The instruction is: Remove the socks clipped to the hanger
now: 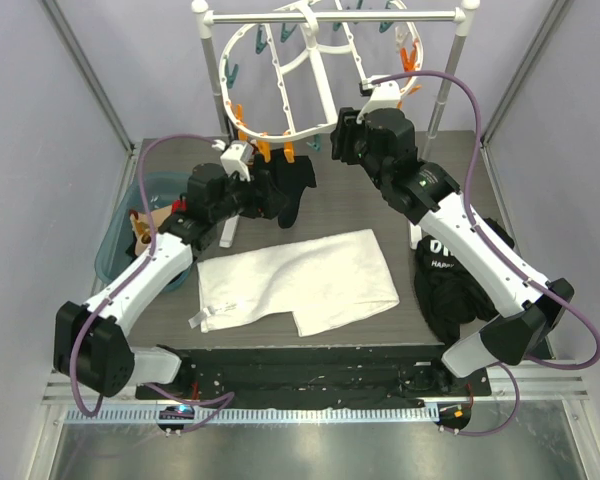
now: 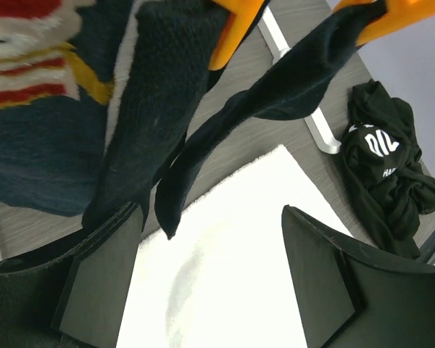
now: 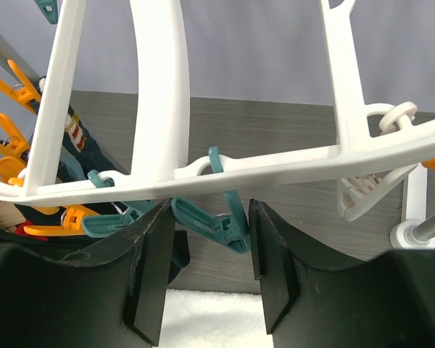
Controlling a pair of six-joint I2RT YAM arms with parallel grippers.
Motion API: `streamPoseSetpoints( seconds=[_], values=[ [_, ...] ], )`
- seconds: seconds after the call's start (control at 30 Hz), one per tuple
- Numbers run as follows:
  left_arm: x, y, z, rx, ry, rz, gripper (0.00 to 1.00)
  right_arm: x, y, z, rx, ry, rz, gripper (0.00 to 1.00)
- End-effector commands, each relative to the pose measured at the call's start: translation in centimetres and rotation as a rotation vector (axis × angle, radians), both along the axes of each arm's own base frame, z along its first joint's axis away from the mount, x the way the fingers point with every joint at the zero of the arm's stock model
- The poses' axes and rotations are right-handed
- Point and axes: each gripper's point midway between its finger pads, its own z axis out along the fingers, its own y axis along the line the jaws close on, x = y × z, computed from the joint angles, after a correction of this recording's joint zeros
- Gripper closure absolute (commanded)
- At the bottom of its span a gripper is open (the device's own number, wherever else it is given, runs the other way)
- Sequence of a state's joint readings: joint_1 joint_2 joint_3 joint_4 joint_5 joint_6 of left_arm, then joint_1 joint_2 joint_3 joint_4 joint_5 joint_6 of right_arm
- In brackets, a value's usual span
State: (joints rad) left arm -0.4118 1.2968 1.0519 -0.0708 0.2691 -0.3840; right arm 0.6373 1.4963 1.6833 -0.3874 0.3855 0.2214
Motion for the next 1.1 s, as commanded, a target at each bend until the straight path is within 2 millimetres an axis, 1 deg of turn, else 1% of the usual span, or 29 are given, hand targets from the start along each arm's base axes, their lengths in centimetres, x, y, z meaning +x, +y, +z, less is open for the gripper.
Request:
streamPoseSetpoints(
  seconds=[0.0, 0.13, 0.23, 0.27, 0.33, 0.4, 0.6, 0.63, 0.7, 0.73, 0.8, 0.83, 0.87, 0.9, 0.93, 0.97, 1.0, 1.03, 1.07],
  values=[
    [1.8, -1.2, 2.3, -0.014, -0.11, -0.002, 0.19, -0.9, -0.9, 3.3, 0.058, -0.081, -0.001, 0.48],
    [3.0, -1.9, 1.4, -0.005, -0.1, 0.01, 0.2, -1.2, -1.0, 3.6, 0.064, -0.089, 0.002, 0.49],
    [3.5, -2.2, 0.9, -0.004, -0.099, 0.013, 0.22, -1.2, -1.0, 3.7, 0.068, -0.089, 0.003, 0.48],
    [3.6, -2.4, 0.7, -0.005, -0.094, 0.012, 0.24, -1.2, -0.9, 3.7, 0.068, -0.089, 0.006, 0.48],
    [3.6, -2.8, 0.8, -0.015, -0.103, 0.005, 0.27, -1.3, -0.9, 3.7, 0.071, -0.09, 0.005, 0.48],
    [3.4, -3.2, 1.1, -0.024, -0.114, -0.005, 0.31, -1.3, -1.0, 3.8, 0.072, -0.091, 0.005, 0.48],
    [3.3, -4.1, 1.1, -0.027, -0.118, -0.02, 0.37, -1.4, -0.8, 3.8, 0.083, -0.087, 0.015, 0.48],
    [3.3, -4.1, 1.1, -0.027, -0.116, -0.023, 0.45, -1.4, -0.7, 3.7, 0.084, -0.085, 0.016, 0.48],
    [3.1, -4.3, 1.1, -0.026, -0.116, -0.027, 0.56, -1.4, -0.8, 3.7, 0.084, -0.085, 0.016, 0.48],
    [2.9, -4.4, 1.1, -0.026, -0.113, -0.029, 0.69, -1.5, -0.8, 3.7, 0.083, -0.084, 0.015, 0.48],
    [2.6, -4.5, 1.1, -0.029, -0.106, -0.031, 0.8, -1.4, -0.8, 3.6, 0.083, -0.084, 0.013, 0.48],
    [2.3, -4.5, 1.4, -0.035, -0.107, -0.033, 0.9, -1.4, -0.9, 3.5, 0.082, -0.082, 0.008, 0.48],
    [1.8, -4.7, 1.7, -0.044, -0.109, -0.039, 0.94, -1.4, -1.1, 3.5, 0.084, -0.081, 0.003, 0.48],
    [1.5, -4.8, 1.3, -0.042, -0.101, -0.038, 0.98, -1.4, -1.1, 3.5, 0.084, -0.08, 0.005, 0.48],
    [0.9, -4.7, 2.1, -0.051, -0.118, -0.038, 1.0, -1.5, -1.2, 3.5, 0.084, -0.077, 0.004, 0.48],
    [0.3, -5.1, 2.2, -0.053, -0.123, -0.049, 1.0, -1.6, -1.2, 3.5, 0.081, -0.076, 0.008, 0.48],
    [-0.1, -5.0, 2.1, -0.049, -0.123, -0.042, 1.0, -1.7, -1.2, 3.4, 0.08, -0.072, 0.009, 0.48],
    [-0.7, -4.9, 2.8, -0.056, -0.138, -0.04, 1.0, -2.1, -1.3, 3.7, 0.084, -0.074, 0.018, 0.46],
    [-1.3, -5.2, 2.9, -0.058, -0.141, -0.051, 1.0, -2.3, -1.3, 3.8, 0.087, -0.073, 0.027, 0.45]
  ],
)
